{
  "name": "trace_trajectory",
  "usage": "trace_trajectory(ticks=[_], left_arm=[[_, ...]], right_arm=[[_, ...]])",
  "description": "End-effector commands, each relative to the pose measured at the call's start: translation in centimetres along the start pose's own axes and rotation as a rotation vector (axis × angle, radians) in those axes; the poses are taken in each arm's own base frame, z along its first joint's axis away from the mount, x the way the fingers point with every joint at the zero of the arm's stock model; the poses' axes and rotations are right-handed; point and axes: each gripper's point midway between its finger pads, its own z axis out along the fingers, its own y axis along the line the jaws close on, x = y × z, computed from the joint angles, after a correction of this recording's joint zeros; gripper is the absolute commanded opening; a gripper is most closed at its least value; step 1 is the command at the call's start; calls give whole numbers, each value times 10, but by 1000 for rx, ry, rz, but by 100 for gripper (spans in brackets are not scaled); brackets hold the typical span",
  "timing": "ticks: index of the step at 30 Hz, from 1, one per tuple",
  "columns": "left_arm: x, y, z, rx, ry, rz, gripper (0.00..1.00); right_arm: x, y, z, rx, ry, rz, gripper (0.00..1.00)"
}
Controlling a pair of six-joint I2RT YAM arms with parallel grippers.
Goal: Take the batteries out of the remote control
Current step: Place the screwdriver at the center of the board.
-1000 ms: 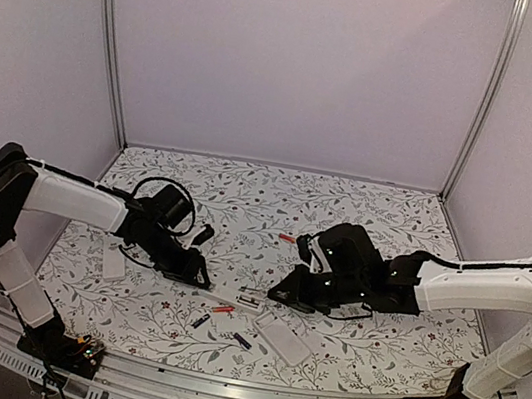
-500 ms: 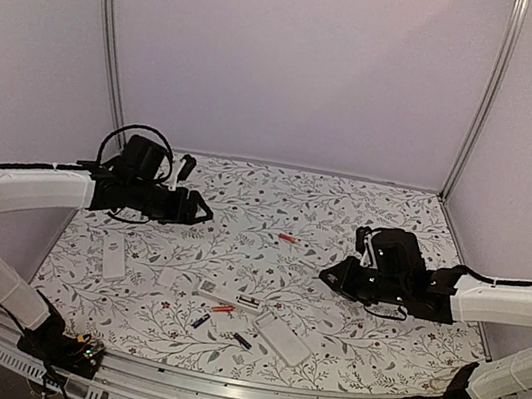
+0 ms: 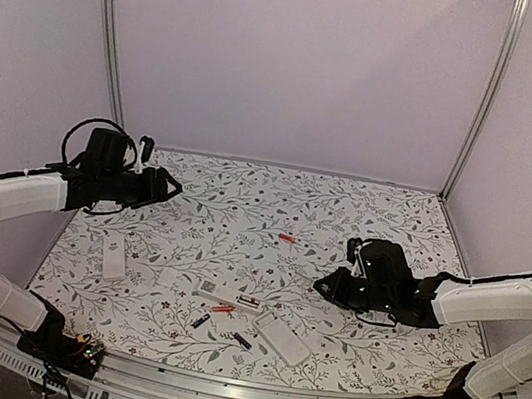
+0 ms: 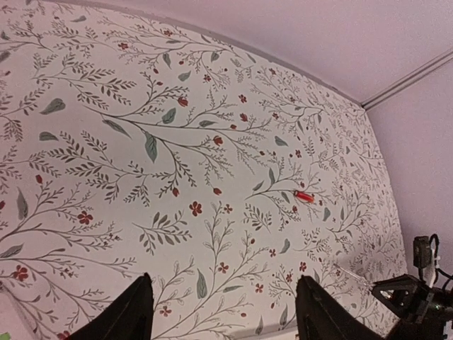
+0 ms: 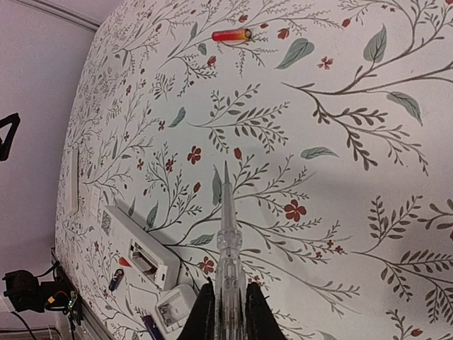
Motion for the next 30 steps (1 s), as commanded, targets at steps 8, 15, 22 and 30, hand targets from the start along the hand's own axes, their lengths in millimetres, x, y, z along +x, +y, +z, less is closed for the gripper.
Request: trace_trajectory(ticks=[8, 15, 22, 30], left_arm=[[20, 59, -23, -208, -46, -112, 68], [39, 98, -41, -367, -65, -190, 77], [69, 147, -66, -541, -31, -304, 97], [108, 177, -70, -610, 64, -389, 100]], right_arm=[[14, -29, 11, 77, 22, 47, 24], [13, -36, 10, 123, 20, 39, 41], [1, -26, 4, 107, -16, 22, 58], [-18, -11, -2, 92, -66, -37, 76]])
